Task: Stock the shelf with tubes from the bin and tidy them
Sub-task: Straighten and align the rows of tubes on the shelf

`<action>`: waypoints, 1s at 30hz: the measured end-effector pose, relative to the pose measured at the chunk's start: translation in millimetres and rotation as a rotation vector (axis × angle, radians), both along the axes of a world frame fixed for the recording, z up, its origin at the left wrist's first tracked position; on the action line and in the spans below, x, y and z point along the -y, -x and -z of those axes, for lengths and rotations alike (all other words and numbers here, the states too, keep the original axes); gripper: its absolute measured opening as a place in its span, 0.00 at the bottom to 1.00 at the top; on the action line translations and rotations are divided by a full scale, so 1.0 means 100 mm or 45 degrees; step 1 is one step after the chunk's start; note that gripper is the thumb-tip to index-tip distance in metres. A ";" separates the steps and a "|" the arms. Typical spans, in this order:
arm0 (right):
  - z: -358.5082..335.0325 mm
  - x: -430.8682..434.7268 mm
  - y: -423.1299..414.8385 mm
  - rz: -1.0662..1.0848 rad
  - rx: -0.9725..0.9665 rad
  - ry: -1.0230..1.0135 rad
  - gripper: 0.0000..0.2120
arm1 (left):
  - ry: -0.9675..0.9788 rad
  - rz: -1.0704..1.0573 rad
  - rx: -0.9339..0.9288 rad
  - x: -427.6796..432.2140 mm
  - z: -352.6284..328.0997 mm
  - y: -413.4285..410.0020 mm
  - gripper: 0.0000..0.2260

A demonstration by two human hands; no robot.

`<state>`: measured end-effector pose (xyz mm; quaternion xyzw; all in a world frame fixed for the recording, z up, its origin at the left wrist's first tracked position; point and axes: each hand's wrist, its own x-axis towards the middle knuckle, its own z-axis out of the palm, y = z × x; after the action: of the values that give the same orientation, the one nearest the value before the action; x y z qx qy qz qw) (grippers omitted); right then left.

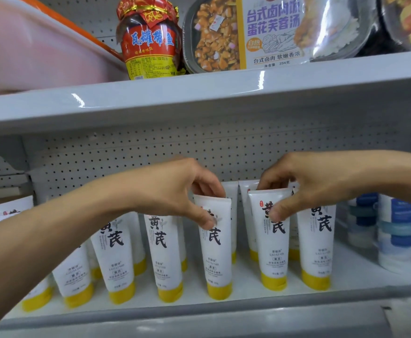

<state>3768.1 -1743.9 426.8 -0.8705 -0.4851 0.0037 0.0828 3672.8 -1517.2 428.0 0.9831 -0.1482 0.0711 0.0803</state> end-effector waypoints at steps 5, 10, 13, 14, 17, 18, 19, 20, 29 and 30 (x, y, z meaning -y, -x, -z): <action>0.14 -0.03 -0.06 0.073 -0.026 0.002 0.08 | -0.138 -0.040 0.014 0.11 0.07 -0.09 0.09; 0.18 -0.02 -0.08 0.059 -0.018 -0.052 0.07 | -0.142 -0.072 0.119 0.18 0.13 -0.17 0.11; 0.18 -0.01 -0.08 0.059 -0.021 -0.049 0.07 | -0.144 -0.096 0.150 0.19 0.14 -0.21 0.12; 0.18 -0.01 -0.08 0.055 -0.020 -0.048 0.08 | -0.145 -0.104 0.157 0.20 0.14 -0.22 0.12; 0.17 -0.02 -0.09 0.051 -0.004 -0.045 0.07 | -0.138 -0.121 0.160 0.20 0.15 -0.23 0.11; 0.17 -0.02 -0.09 0.049 -0.001 -0.046 0.07 | -0.131 -0.119 0.158 0.20 0.15 -0.23 0.11; 0.17 -0.02 -0.09 0.048 -0.002 -0.048 0.07 | -0.121 -0.114 0.154 0.20 0.15 -0.23 0.10; 0.17 -0.03 -0.09 0.049 -0.004 -0.047 0.07 | -0.110 -0.105 0.150 0.20 0.15 -0.23 0.10; 0.08 -0.02 -0.04 0.028 0.058 -0.075 0.12 | 0.015 -0.082 0.090 0.14 0.05 -0.13 0.13; 0.04 -0.02 -0.02 0.032 0.102 -0.125 0.14 | 0.058 -0.081 0.131 0.09 -0.01 -0.07 0.14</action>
<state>3770.2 -1742.4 422.4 -0.8709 -0.4766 -0.0560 0.1061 3679.6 -1526.5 428.7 0.9803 -0.1193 0.1274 0.0925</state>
